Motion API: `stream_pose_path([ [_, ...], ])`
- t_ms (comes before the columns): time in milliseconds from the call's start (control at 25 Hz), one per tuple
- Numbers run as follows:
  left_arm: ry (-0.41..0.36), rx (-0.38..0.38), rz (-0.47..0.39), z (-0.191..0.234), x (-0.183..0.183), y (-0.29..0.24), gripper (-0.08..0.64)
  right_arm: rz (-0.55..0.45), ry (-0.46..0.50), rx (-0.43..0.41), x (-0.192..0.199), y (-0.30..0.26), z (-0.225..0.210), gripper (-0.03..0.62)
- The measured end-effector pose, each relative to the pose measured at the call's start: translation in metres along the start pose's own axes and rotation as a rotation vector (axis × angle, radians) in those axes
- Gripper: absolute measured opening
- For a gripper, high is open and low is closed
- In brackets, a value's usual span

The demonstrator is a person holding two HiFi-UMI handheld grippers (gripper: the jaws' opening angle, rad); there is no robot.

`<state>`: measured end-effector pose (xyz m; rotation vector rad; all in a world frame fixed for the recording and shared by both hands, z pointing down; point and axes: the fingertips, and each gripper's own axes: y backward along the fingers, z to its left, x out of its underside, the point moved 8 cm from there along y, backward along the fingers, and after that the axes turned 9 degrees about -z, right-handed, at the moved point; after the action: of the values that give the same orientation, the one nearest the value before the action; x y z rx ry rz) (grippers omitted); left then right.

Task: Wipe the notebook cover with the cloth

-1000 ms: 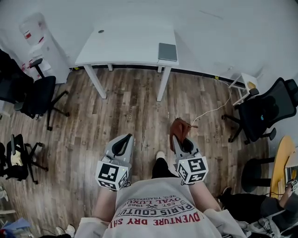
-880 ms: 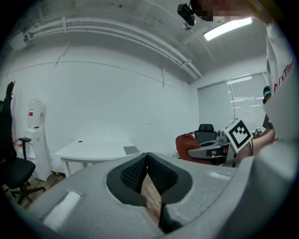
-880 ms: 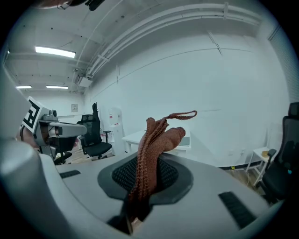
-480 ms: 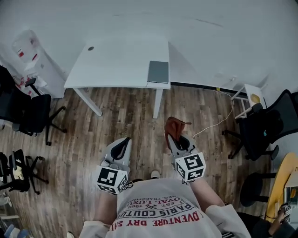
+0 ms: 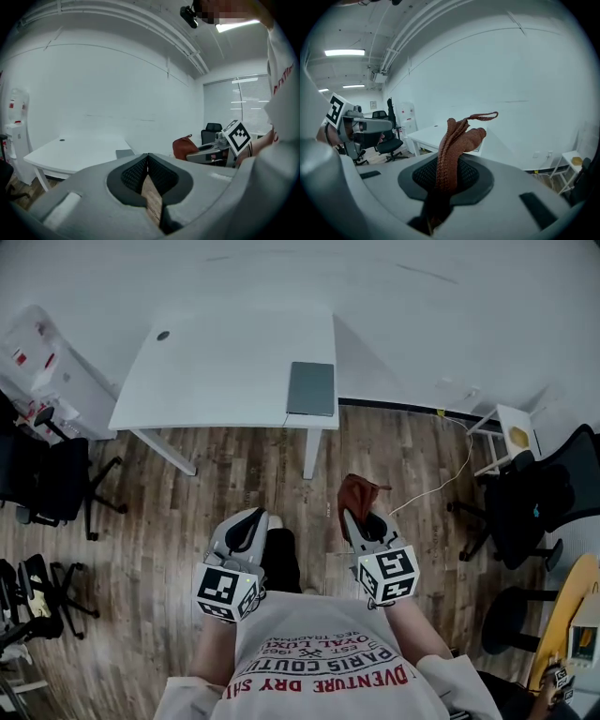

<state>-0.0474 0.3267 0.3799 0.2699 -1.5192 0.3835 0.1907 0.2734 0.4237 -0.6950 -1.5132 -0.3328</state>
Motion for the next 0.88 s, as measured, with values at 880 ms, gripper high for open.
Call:
stream_pose_path([
  [880, 0.066, 0.2, -0.002, 0.261, -0.044, -0.27, 0.01, 0.013, 0.047, 0.211, -0.093, -0.289, -0.079, 0.077],
])
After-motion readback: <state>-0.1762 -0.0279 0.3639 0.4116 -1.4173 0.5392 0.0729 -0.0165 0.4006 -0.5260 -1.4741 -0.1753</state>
